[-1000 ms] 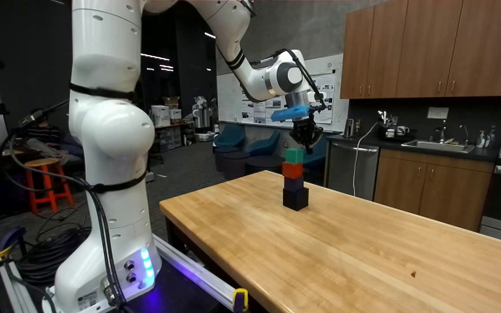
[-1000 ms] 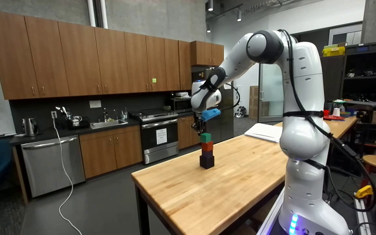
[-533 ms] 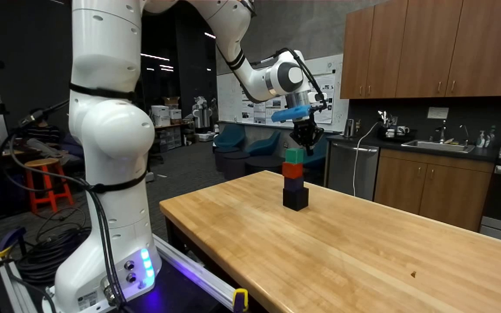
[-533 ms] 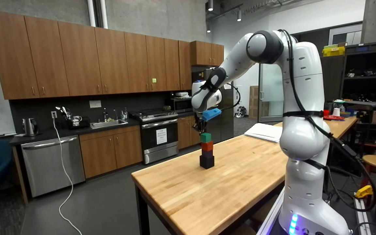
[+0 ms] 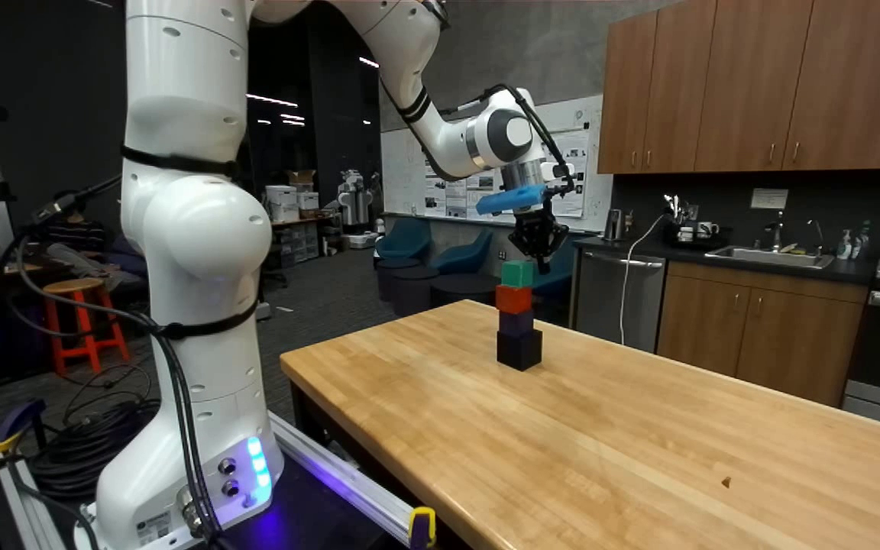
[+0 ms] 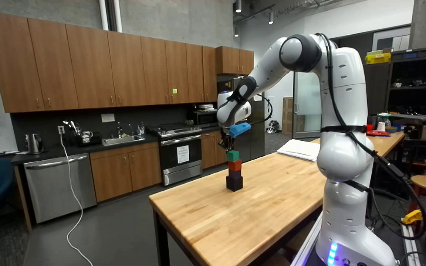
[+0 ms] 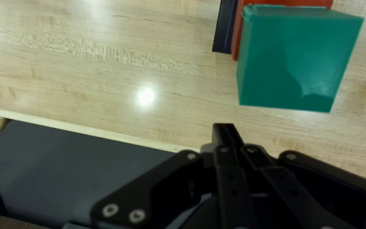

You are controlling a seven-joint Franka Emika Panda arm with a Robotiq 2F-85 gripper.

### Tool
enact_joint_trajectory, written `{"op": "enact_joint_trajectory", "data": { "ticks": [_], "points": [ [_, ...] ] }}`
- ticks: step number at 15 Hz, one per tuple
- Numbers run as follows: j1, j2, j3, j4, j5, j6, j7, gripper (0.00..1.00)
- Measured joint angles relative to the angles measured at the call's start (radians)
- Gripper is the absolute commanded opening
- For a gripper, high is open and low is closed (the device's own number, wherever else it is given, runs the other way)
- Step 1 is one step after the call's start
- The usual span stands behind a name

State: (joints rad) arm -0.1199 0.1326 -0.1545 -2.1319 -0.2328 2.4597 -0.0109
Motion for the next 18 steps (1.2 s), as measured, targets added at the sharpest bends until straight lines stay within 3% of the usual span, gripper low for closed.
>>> {"op": "enact_joint_trajectory", "data": {
  "ticks": [18],
  "points": [
    [0.000,-0.050,0.000,-0.052,0.000,-0.065,-0.005,0.00]
  ]
}}
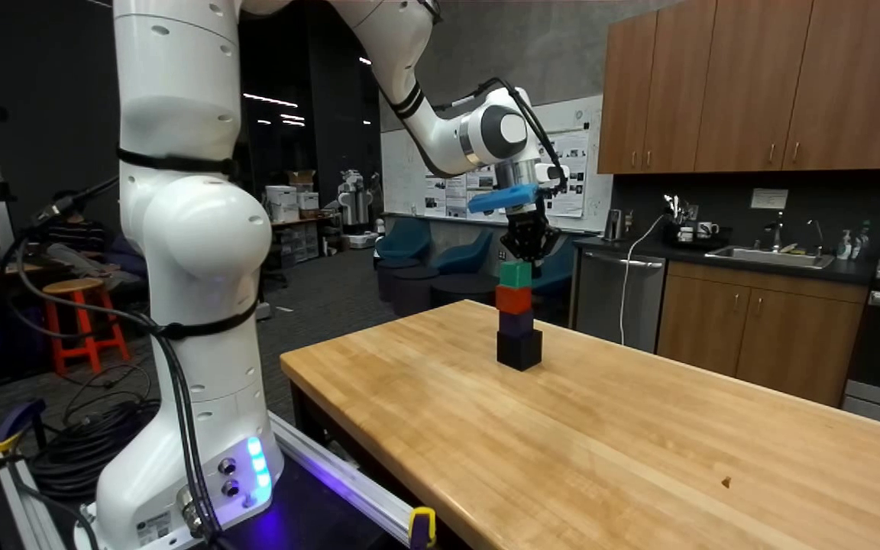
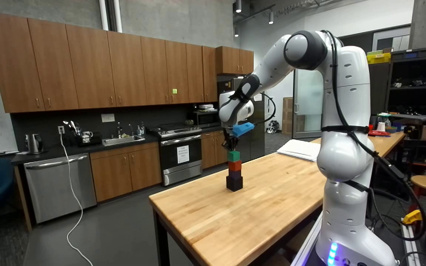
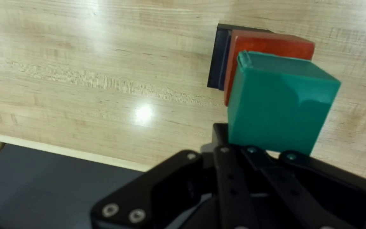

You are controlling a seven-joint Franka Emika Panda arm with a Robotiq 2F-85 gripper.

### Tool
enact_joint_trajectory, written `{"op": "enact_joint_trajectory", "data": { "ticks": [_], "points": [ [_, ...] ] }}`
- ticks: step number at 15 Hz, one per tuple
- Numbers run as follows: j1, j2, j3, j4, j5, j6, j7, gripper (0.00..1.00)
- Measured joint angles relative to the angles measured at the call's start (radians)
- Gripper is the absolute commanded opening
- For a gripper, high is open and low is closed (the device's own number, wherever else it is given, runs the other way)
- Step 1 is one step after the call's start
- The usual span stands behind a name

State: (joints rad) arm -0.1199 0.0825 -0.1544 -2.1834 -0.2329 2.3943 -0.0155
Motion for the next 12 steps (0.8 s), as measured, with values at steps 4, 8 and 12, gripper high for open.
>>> {"op": "enact_joint_trajectory", "data": {
  "ticks": [4,8,12],
  "points": [
    [0.000,-0.019,0.000,-0.020,-0.003,0.000,-0.001,0.00],
    [0.000,-0.030,0.001,-0.031,-0.011,0.002,0.000,0.00],
    [0.000,-0.034,0.001,-0.031,-0.003,0.030,0.007,0.00]
  ]
}}
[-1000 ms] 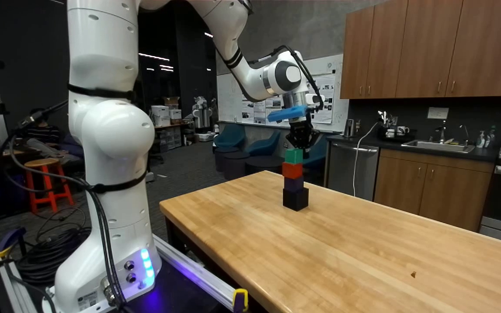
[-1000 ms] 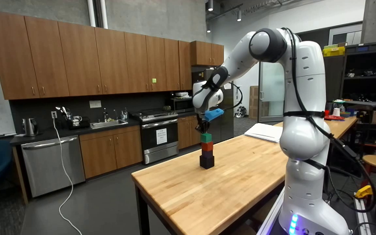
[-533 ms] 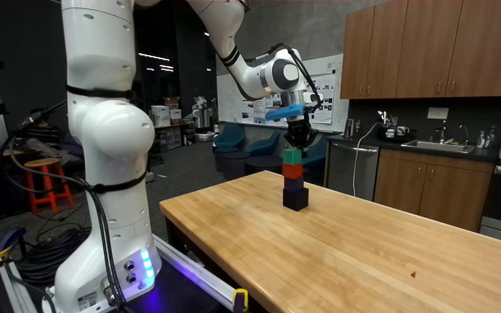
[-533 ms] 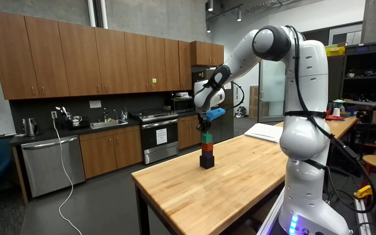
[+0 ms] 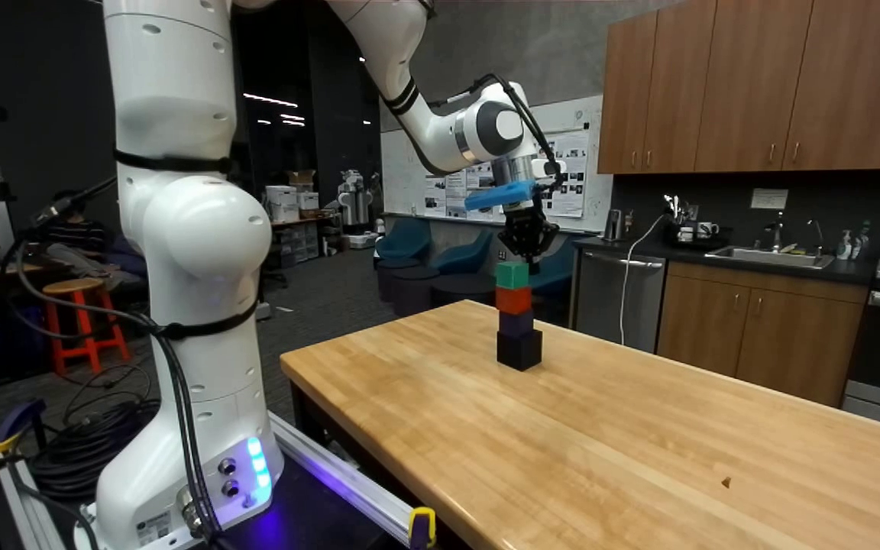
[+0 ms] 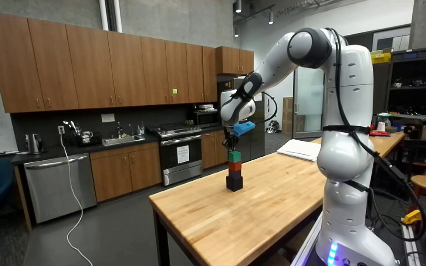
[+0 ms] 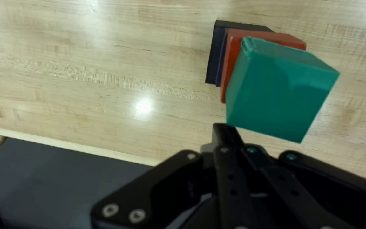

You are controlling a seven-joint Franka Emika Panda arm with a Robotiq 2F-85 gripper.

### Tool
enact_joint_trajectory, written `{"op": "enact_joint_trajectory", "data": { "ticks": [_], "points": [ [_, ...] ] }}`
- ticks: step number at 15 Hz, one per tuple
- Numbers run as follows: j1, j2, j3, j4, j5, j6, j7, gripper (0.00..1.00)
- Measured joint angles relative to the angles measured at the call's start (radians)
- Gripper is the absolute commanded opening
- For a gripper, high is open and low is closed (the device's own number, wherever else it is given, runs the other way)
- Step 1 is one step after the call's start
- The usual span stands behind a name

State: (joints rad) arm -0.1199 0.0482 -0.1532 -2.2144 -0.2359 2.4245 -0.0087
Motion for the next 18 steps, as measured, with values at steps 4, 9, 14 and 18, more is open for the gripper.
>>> {"op": "enact_joint_trajectory", "data": {
  "ticks": [4,9,14,18],
  "points": [
    [0.000,-0.002,0.000,0.000,0.001,0.038,0.011,0.00],
    [-0.005,-0.035,0.000,0.000,0.004,0.066,0.018,0.00],
    [-0.015,-0.078,-0.001,-0.008,0.007,0.053,0.016,0.00],
    [-0.016,-0.118,-0.001,-0.029,0.030,-0.015,0.000,0.00]
  ]
}}
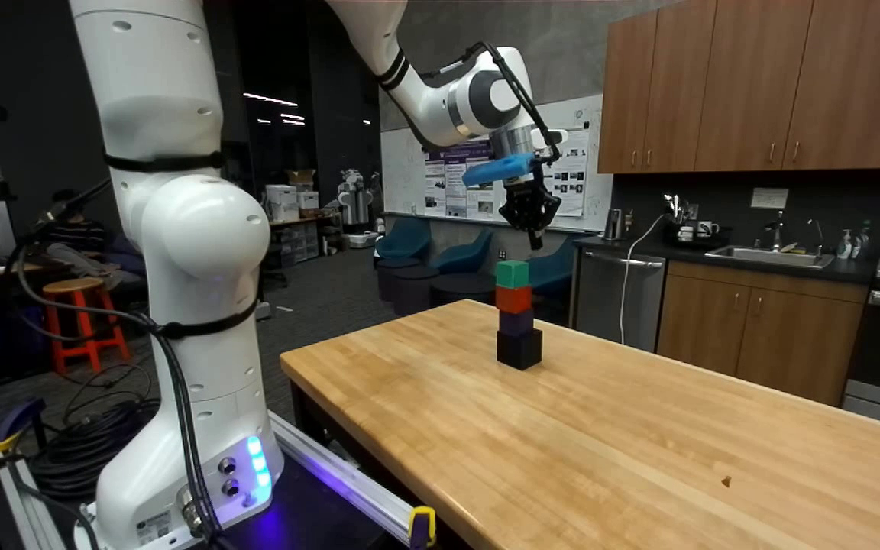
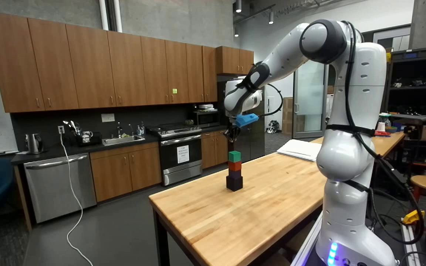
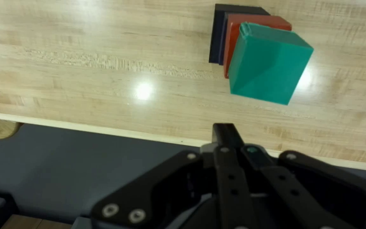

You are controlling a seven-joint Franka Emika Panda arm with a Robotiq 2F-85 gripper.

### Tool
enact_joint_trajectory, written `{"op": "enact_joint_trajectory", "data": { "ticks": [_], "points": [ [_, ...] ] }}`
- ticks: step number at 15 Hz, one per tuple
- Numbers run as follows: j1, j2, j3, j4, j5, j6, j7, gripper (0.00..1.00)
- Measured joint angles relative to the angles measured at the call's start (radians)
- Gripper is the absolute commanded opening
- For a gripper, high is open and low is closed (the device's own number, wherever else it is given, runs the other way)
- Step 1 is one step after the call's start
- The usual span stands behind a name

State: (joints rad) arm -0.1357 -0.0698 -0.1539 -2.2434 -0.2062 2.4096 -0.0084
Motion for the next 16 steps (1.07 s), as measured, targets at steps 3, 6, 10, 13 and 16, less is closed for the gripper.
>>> {"op": "enact_joint_trajectory", "data": {
  "ticks": [3,6,10,13,16],
  "points": [
    [0.000,-0.035,0.000,-0.024,0.001,-0.043,-0.003,0.00],
    [-0.002,-0.073,0.000,-0.051,0.001,-0.082,-0.005,0.01],
    [-0.010,-0.129,-0.001,-0.091,0.002,-0.139,-0.006,0.37],
    [-0.015,-0.150,-0.001,-0.106,0.001,-0.150,-0.006,0.31],
    [-0.015,-0.143,0.000,-0.105,0.001,-0.149,-0.006,0.37]
  ]
}}
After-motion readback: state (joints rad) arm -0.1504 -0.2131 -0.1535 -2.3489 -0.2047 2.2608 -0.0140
